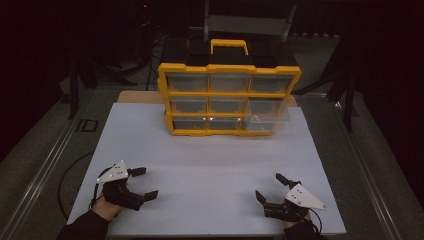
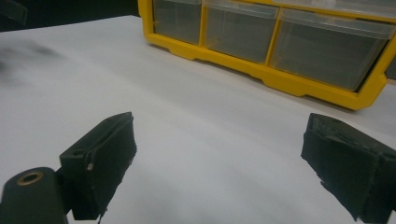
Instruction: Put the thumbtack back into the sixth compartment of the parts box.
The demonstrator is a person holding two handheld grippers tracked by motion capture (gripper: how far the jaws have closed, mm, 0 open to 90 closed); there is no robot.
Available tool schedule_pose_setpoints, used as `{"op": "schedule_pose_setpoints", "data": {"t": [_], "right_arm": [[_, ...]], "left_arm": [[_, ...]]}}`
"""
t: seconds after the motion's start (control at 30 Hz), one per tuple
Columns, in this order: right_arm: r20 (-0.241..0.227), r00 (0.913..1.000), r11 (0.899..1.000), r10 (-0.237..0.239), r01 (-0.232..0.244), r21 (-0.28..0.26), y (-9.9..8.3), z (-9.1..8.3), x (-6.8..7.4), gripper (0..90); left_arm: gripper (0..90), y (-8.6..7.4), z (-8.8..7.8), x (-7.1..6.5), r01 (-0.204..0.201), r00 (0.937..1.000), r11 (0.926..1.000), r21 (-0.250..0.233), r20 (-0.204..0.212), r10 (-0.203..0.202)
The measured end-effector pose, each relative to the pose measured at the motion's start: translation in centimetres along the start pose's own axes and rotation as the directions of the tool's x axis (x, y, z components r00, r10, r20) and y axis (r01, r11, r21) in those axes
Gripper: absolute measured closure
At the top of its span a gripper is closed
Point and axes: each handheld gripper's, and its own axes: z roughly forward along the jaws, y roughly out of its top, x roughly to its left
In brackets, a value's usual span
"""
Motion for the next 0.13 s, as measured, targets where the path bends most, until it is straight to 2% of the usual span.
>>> {"op": "schedule_pose_setpoints", "data": {"t": [0.13], "right_arm": [[-0.002, 1.0, 1.0, -0.005, 0.005, 0.001, 0.0, -0.01, 0.02, 9.7]], "left_arm": [[0.7, -0.24, -0.01, 0.09, 0.0, 0.9999, 0.9999, -0.014, -0.015, -0.001]]}}
